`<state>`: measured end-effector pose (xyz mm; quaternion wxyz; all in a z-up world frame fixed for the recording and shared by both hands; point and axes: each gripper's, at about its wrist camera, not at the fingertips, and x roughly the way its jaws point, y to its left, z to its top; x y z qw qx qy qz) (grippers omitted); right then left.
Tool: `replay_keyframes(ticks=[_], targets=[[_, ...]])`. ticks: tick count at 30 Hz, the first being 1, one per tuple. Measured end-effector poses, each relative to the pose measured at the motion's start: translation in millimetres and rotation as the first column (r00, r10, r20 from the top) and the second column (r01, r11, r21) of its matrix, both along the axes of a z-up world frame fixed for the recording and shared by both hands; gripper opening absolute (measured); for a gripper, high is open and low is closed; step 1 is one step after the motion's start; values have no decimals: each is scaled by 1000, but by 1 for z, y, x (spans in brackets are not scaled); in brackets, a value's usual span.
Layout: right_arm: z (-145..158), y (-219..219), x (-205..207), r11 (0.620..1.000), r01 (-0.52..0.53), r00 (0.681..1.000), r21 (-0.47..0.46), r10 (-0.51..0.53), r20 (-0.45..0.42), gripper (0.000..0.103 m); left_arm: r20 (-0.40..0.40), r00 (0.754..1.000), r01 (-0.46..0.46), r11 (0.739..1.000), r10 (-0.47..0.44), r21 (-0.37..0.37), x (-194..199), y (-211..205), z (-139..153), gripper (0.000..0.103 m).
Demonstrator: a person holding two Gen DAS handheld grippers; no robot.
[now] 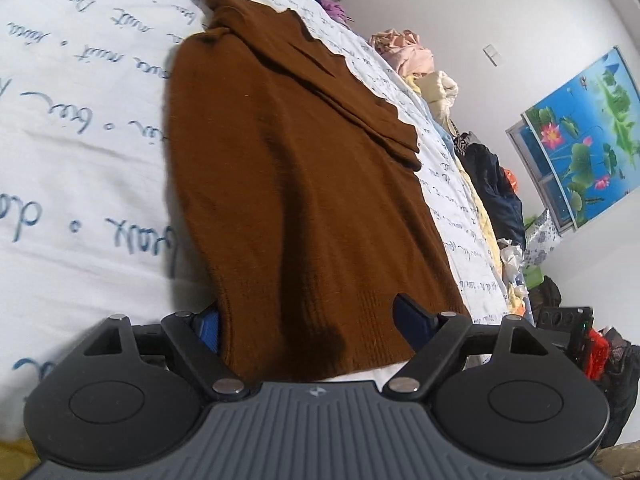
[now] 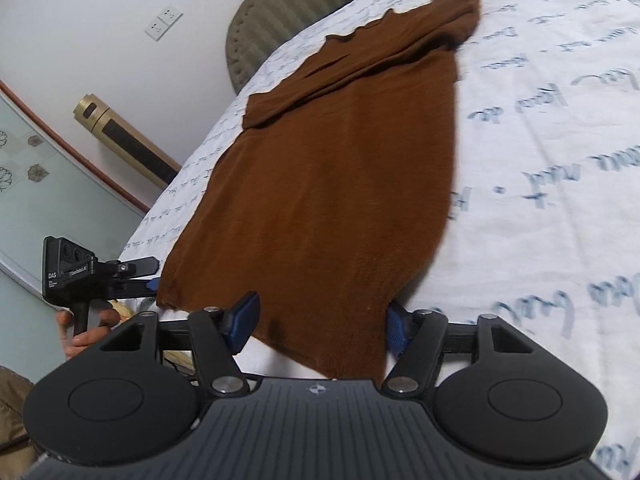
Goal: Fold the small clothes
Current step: 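Reach both grippers to the ribbed sweater hem and close on it, then lift the hem with both grippers and fold it over toward the collar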
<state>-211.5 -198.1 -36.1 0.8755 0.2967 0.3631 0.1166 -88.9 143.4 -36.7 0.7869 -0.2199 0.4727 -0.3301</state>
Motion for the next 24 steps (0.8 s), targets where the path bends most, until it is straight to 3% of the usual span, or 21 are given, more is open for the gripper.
replay_keyframes(ticks=[1, 3, 4, 7, 12, 24], targets=[[-1, 2, 4, 1000, 0, 1000, 5, 0, -6, 48, -6, 1000, 11, 1000, -11, 5, 1, -3, -1, 50], [-4, 7, 12, 1000, 7, 1000, 1, -7, -24, 24, -55, 998, 28, 999, -27, 19, 5, -8, -6, 24], [-5, 8, 15, 1000, 7, 1000, -3, -7, -29, 22, -66, 997, 28, 999, -26, 29, 5, -10, -8, 16], [-1, 13, 19, 999, -5, 1000, -33, 4, -18, 18, -35, 999, 23, 997, -20, 70, 2, -15, -3, 13], [22, 12, 20, 997, -12, 999, -74, 15, 47, 17, 98, 994, 33, 991, -45, 128, -6, -30, 27, 12], [74, 5, 61, 990, 26, 978, -136, 3, 210, 16, 325, 943, -18, 966, -69, 256, 7, -61, 84, 12]])
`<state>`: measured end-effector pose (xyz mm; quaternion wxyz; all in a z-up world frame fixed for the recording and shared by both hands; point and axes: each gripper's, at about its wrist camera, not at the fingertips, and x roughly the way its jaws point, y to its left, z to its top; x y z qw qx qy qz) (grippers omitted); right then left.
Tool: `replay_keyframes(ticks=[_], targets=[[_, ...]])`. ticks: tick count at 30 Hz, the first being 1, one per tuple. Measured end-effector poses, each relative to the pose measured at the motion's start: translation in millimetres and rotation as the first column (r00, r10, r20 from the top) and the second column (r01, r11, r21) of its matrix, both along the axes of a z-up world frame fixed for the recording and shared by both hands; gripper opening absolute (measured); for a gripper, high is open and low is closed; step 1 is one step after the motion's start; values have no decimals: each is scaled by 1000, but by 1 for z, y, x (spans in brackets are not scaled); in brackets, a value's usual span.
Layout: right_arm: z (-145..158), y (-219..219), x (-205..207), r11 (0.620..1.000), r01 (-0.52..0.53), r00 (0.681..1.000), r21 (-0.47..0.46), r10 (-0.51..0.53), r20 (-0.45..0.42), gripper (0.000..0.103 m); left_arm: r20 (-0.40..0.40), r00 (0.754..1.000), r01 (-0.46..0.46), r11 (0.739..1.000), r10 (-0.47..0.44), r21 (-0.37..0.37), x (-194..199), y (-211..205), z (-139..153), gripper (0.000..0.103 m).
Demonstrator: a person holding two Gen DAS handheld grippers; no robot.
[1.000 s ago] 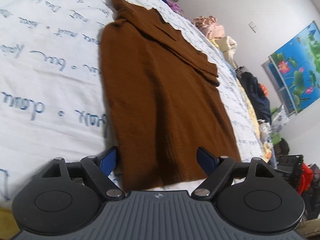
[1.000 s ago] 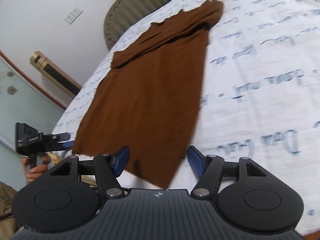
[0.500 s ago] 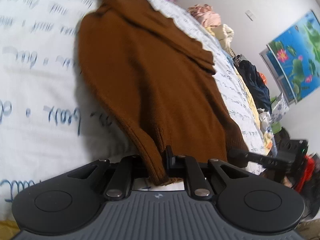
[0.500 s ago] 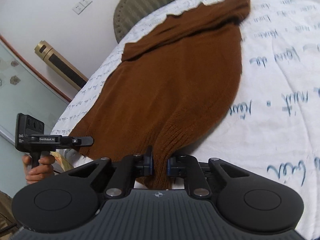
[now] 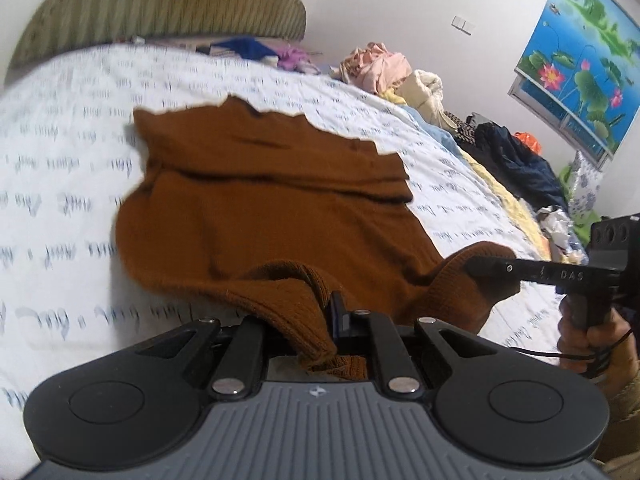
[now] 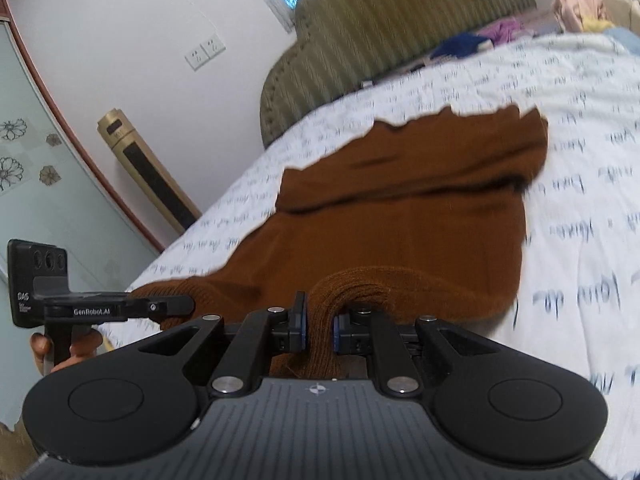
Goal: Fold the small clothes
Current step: 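Lift the hem with both grippers and fold it over toward the collar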
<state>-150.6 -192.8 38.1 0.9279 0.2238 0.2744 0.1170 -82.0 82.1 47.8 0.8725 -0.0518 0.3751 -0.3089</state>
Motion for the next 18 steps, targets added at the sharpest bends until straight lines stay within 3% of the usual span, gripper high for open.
replay_keyframes(ticks=[9, 18], targets=[[22, -14, 22, 994, 106, 990, -13, -105, 96, 16, 102, 994, -39, 998, 35, 41, 22, -14, 27, 11], [32, -27, 36, 989, 149, 979, 16, -149, 139, 16, 120, 992, -56, 996, 47, 65, 46, -27, 42, 10]])
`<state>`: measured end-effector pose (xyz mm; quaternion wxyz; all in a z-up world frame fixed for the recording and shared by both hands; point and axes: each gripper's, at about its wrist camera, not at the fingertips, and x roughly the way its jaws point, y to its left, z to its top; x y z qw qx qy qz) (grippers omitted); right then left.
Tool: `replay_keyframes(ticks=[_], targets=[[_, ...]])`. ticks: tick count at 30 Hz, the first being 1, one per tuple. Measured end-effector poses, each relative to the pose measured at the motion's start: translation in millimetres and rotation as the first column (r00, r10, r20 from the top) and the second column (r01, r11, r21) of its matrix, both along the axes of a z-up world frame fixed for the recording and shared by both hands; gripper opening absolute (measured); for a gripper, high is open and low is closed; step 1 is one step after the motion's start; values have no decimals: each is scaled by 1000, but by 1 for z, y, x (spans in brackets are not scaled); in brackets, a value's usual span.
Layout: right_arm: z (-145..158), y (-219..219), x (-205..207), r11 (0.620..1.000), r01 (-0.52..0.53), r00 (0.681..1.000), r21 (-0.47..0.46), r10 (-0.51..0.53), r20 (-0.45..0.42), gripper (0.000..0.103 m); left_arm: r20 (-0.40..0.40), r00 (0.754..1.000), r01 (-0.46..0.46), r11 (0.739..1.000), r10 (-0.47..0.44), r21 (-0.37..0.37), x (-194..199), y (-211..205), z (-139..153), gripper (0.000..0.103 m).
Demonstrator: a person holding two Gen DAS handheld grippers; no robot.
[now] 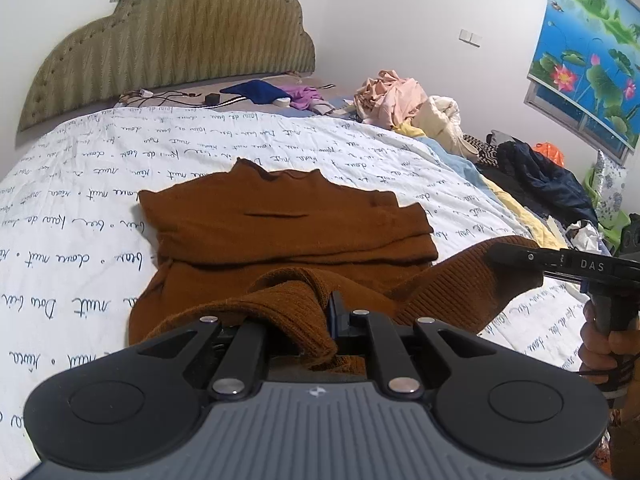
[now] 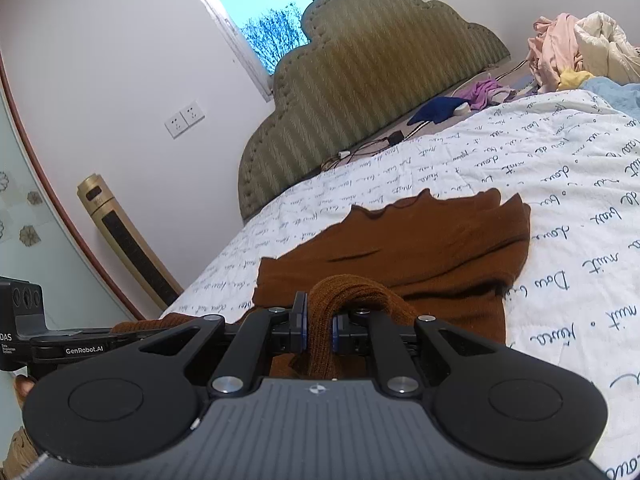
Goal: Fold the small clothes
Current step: 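Lift the hem with both grippers and fold it over toward the collar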
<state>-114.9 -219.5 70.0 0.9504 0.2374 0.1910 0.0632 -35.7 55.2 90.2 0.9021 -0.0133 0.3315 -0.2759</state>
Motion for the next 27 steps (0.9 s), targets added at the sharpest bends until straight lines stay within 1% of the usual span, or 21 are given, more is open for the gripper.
replay_keyframes(ticks=[7, 14, 18, 27], targets=[[4, -8, 15, 999, 29, 999, 18, -29, 21, 16, 5, 999, -53, 998, 53, 31, 28, -8, 11, 10], [4, -17, 36, 997, 62, 997, 41, -63, 33, 16, 8, 994, -106, 991, 106, 76, 57, -17, 10, 11], [5, -18, 47, 996, 90, 995, 7, -90, 39, 16, 20, 992, -127, 987, 126, 101, 68, -23, 8, 11], [4, -25, 66, 993, 115, 992, 9, -115, 46, 16, 27, 985, -175, 976, 173, 132, 90, -28, 6, 11]])
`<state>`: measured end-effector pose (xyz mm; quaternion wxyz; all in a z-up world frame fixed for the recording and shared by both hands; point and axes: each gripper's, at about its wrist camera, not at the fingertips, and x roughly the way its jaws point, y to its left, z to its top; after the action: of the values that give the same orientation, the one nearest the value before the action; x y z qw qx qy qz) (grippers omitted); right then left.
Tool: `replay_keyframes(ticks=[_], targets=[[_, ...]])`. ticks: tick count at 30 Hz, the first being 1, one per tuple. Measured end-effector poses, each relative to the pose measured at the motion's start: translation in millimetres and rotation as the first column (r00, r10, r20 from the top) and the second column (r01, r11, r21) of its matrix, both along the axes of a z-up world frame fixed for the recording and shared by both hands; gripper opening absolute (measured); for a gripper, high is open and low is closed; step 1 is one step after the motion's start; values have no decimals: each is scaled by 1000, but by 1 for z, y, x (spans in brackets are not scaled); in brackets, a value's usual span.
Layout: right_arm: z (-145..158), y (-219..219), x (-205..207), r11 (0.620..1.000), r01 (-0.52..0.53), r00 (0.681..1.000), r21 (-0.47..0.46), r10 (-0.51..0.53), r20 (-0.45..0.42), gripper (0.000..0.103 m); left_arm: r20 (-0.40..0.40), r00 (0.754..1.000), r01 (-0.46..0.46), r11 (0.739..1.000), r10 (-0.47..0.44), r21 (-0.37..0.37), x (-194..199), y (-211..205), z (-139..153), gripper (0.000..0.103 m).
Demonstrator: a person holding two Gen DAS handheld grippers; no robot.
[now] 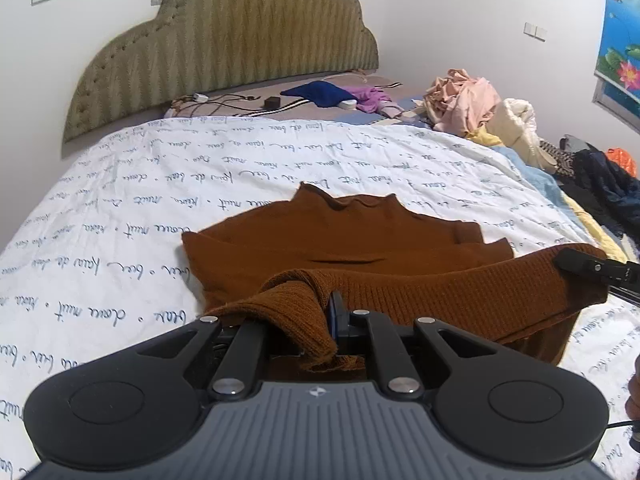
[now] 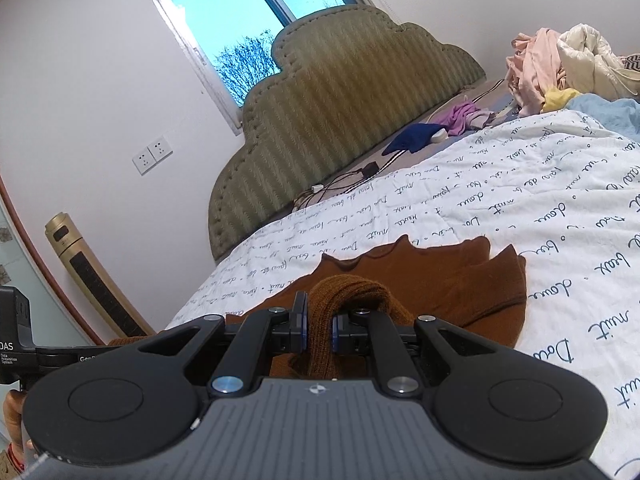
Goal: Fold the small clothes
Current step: 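Lift the hem with both grippers and fold it over toward the collar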
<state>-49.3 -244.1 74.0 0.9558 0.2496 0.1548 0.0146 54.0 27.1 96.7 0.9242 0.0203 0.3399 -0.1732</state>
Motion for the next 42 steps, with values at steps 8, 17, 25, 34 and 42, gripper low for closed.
replay_keyframes(ticks=[8, 17, 25, 34, 42], targets=[[1, -7, 12, 1000, 22, 1000, 9, -22, 9, 16, 28, 1000, -8, 999, 7, 38, 10, -10, 3, 11], [4, -17, 27, 999, 46, 999, 12, -46, 19, 16, 77, 997, -20, 996, 14, 83, 29, -25, 8, 11], [-9, -29, 60, 998, 60, 998, 32, -59, -34, 16, 81, 996, -54, 988, 43, 145, 64, -40, -9, 11], [-32, -40, 103, 996, 67, 992, 51, -61, -111, 16, 27, 997, -75, 979, 71, 189, 102, -47, -39, 11], [-51, -48, 128, 995, 72, 984, 65, -60, -170, 16, -29, 996, -77, 974, 85, 212, 124, -51, -60, 11]])
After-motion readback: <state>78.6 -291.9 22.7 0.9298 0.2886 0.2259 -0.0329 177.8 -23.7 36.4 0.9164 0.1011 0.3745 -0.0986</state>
